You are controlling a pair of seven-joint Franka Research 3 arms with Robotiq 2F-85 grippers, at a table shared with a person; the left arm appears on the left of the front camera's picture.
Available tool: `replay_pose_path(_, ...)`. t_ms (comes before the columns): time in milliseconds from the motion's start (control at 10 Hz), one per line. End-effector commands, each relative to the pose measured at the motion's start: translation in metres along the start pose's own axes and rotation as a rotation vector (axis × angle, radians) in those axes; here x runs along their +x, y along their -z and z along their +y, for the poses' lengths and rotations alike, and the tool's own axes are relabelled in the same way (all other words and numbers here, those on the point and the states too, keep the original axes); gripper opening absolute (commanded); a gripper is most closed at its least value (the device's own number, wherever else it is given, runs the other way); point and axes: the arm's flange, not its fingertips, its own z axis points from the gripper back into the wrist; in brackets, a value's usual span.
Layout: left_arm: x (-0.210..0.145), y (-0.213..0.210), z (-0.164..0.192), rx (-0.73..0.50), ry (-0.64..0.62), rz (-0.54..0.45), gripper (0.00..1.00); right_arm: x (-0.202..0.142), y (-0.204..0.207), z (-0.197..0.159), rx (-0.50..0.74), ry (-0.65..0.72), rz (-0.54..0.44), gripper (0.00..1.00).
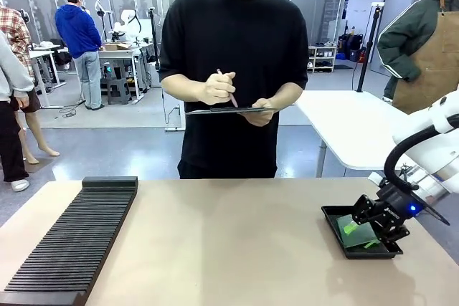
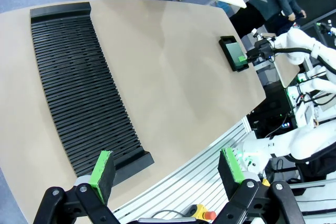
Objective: Inspect the PCB.
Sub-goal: Place the Blank PCB in the ESD tray.
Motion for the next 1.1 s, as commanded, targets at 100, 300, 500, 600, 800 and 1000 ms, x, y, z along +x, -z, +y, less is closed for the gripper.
replay_pose_path(100, 0.0, 0.0, -0.001, 0.009, 0.007, 0.007, 1.0, -0.019, -0.017, 0.027, -0.14, 0.078, -0.031, 0.91)
replay_pose_path(300, 0.0, 0.0, -0.001, 0.009, 0.007, 0.007, 1.0, -0.026, -0.031, 0.035, -0.18, 0.101, -0.048, 1.0)
replay_pose_path(500, 0.0, 0.0, -0.001, 0.009, 0.007, 0.007, 1.0, -0.028, -0.036, 0.039, -0.251, 0.143, -0.045, 1.0)
replay_pose_path(600, 0.0, 0.0, -0.001, 0.009, 0.007, 0.007, 1.0, -0.029, -0.038, 0.042, -0.244, 0.136, -0.054, 1.0)
replay_pose_path(800, 0.0, 0.0, -0.001, 0.009, 0.007, 0.007, 1.0, -0.024, -0.039, 0.034, -0.219, 0.113, -0.053, 1.0)
replay_pose_path(1000, 0.0, 0.0, -0.001, 0.009, 0.007, 0.007, 1.0, -0.024, -0.039, 0.034, -0.219, 0.113, -0.053, 1.0)
